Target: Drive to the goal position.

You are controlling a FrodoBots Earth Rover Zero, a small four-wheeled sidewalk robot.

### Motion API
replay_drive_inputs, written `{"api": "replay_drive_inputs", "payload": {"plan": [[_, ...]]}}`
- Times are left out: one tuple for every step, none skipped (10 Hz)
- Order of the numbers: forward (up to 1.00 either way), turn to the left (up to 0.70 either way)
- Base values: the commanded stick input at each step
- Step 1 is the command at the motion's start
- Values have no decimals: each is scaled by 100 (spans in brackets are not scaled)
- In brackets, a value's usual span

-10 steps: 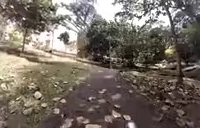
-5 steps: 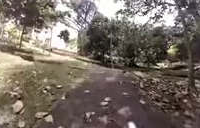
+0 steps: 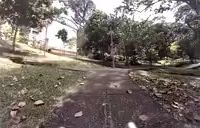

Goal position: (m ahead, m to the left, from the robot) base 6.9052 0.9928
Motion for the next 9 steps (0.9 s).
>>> {"api": "replay_drive_inputs", "payload": {"plan": [[0,0],[0,0],[0,0],[100,0],[100,0],[100,0],[100,0],[100,0],[100,0]]}}
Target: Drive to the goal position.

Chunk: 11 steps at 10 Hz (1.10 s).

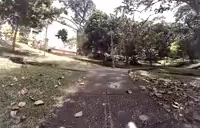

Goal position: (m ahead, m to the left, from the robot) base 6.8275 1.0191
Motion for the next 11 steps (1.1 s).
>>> {"api": "replay_drive_inputs", "payload": {"plan": [[100,0],[100,0],[100,0],[100,0],[100,0],[100,0],[100,0],[100,0],[100,-3],[100,-30],[100,-40]]}}
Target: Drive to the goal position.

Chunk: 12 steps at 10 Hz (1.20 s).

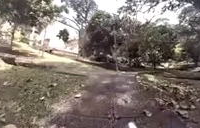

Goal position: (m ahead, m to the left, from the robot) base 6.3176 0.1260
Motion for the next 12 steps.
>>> {"api": "replay_drive_inputs", "payload": {"plan": [[100,-40],[100,-32],[100,-8],[100,0],[100,0],[100,0],[100,0],[100,0],[100,0],[100,0],[100,0],[100,0]]}}
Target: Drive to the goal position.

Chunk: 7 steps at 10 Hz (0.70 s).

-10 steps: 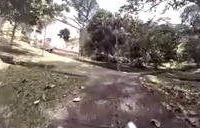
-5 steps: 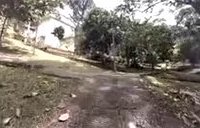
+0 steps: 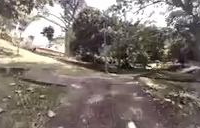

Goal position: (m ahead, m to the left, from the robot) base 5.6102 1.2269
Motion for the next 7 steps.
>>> {"api": "replay_drive_inputs", "payload": {"plan": [[100,0],[100,0],[100,-9],[100,-32],[100,-40],[100,-40],[100,-40]]}}
